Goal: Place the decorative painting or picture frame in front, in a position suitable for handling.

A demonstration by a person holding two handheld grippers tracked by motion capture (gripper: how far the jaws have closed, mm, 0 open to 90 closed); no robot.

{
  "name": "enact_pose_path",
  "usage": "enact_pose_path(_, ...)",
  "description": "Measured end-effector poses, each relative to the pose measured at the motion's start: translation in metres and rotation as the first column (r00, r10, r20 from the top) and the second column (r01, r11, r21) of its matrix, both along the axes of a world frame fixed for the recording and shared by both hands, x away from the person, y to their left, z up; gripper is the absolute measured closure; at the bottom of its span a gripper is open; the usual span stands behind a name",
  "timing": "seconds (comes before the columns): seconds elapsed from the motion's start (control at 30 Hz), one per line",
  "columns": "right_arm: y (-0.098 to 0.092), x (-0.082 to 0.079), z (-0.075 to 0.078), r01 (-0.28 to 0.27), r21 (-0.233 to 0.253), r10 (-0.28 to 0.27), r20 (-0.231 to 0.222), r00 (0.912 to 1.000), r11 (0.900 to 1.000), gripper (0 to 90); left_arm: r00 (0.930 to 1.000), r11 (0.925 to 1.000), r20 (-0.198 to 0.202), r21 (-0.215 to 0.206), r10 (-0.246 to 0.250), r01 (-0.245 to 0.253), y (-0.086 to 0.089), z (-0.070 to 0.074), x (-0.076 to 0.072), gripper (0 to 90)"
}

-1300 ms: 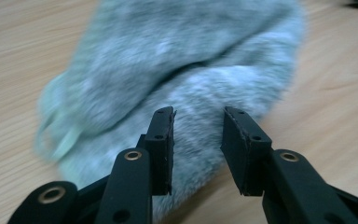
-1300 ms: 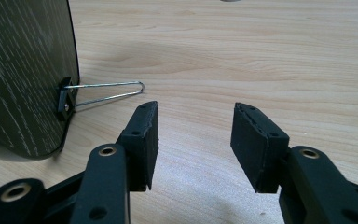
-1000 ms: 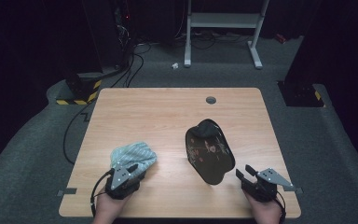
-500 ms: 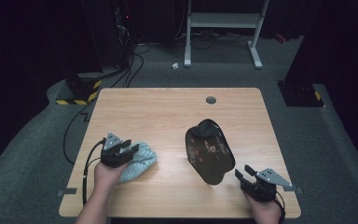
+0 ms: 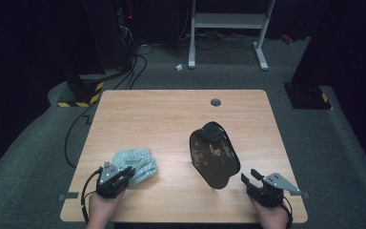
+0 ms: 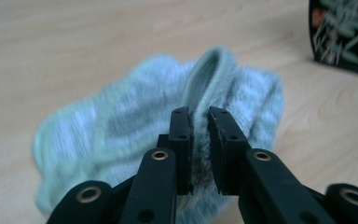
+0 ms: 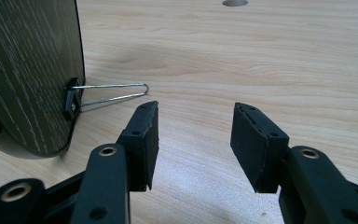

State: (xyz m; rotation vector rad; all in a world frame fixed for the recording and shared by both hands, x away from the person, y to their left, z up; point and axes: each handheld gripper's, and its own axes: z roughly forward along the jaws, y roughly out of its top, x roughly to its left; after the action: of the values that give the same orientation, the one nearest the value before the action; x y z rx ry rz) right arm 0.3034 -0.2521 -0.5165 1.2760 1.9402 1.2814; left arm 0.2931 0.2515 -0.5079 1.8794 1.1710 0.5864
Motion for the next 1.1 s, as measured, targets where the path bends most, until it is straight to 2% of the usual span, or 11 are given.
enact_pose_path(0.13,0.002,0.000,0.000,-0.006,-0.007,0.006,0.000,1.0000,1.000,51.1,0.9980,0.9992,-0.058,0.030,-0.022,0.024,0.000,-0.012,-0.004,79.0)
enact_pose_path(0.17,0.002,0.000,0.000,-0.006,-0.006,0.006,0.000,1.0000,1.000,51.1,0.9980,0.9992,-0.058,0.030,-0.022,0.024,0.000,-0.012,-0.004,78.6)
enact_pose_path(0.23,0.003,0.000,0.000,-0.009,-0.008,0.009,0.001,1.0000,1.000,51.1,0.9952,0.9983,-0.084,0.028,-0.049,0.052,-0.007,-0.016,-0.006,77.5)
enact_pose_path(0.47,0.005,0.001,-0.001,-0.018,-0.016,0.018,-0.002,0.9998,1.000,51.1,0.9874,0.9912,-0.096,0.030,-0.126,0.129,-0.033,-0.019,-0.006,71.1)
enact_pose_path(0.57,0.005,0.001,0.000,-0.018,-0.014,0.018,0.000,0.9998,1.000,51.0,0.9840,0.9862,-0.074,0.020,-0.162,0.164,-0.045,-0.017,-0.006,68.5)
enact_pose_path(0.73,0.003,0.000,0.000,-0.011,-0.008,0.011,0.002,0.9999,1.000,51.0,0.9845,0.9844,-0.014,-0.018,-0.175,0.175,-0.046,-0.005,-0.010,60.5)
enact_pose_path(0.87,0.002,0.000,0.000,-0.009,-0.006,0.009,0.003,1.0000,1.000,51.0,0.9871,0.9887,0.064,-0.021,-0.147,0.148,-0.039,0.011,-0.012,58.8)
enact_pose_path(0.97,0.002,-0.001,0.001,-0.007,-0.005,0.007,0.003,1.0000,1.000,50.9,0.9906,0.9944,0.094,-0.026,-0.100,0.102,-0.029,0.024,-0.001,57.3)
enact_pose_path(1.03,0.002,-0.001,0.001,-0.007,-0.002,0.007,0.002,1.0000,1.000,50.9,0.9910,0.9952,0.101,-0.037,-0.087,0.091,-0.024,0.028,0.008,51.2)
enact_pose_path(1.07,0.002,-0.001,0.001,-0.007,-0.002,0.007,0.002,1.0000,1.000,50.8,0.9919,0.9950,0.089,-0.033,-0.091,0.094,-0.023,0.030,0.015,45.0)
enact_pose_path(1.1,0.002,-0.001,0.001,-0.007,-0.001,0.007,0.003,1.0000,1.000,50.7,0.9919,0.9950,0.089,-0.033,-0.091,0.094,-0.023,0.030,0.015,35.2)
